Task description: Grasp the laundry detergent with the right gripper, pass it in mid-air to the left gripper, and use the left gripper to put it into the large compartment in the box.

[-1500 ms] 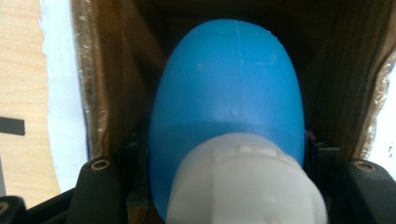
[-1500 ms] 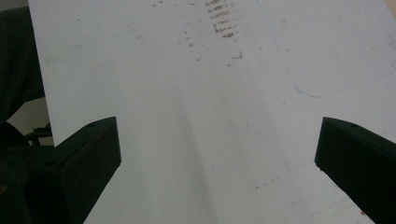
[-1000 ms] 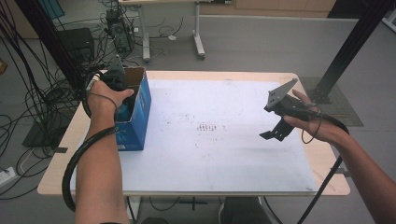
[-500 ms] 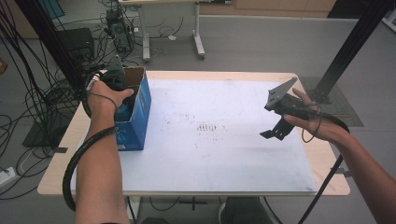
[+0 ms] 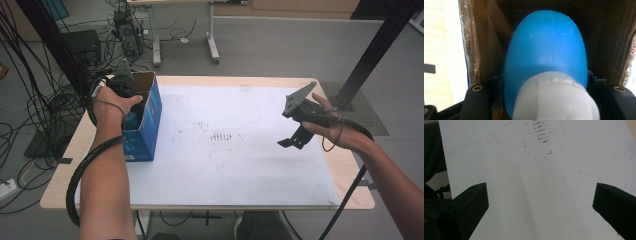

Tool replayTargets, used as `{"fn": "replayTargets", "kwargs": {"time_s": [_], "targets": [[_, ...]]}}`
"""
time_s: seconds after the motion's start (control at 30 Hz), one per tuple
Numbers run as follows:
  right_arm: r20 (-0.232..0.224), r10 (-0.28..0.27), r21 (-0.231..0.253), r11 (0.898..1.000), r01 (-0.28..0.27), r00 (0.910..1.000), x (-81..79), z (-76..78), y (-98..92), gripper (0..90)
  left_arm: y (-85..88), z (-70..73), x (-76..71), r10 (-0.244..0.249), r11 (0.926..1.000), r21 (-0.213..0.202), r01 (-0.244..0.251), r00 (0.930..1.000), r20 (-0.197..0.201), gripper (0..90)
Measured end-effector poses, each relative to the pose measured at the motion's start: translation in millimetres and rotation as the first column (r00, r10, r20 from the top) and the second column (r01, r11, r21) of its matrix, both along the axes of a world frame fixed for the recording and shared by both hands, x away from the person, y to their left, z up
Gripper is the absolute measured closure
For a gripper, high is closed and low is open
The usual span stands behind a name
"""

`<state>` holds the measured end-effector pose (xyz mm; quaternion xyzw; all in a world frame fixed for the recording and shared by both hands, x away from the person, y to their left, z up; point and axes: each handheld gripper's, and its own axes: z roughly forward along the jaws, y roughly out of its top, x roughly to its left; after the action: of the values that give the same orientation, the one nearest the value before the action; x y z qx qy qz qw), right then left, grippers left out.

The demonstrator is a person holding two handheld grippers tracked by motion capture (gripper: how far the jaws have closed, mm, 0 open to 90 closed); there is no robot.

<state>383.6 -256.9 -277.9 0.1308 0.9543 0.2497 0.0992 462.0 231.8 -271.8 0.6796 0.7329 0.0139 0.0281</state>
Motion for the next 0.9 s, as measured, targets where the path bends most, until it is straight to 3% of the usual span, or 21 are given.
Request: {"fn": "replayTargets", "kwargs": {"time_s": [0.9], "targets": [[0.007,-0.009,-0.008,1.0,0.009,0.9999,-0.6,0.3,-3.6,0.2,-0.7,-0.3,0.3,0.001,1.0,0.004,-0.001,1.0,0.001,36.8]]}}
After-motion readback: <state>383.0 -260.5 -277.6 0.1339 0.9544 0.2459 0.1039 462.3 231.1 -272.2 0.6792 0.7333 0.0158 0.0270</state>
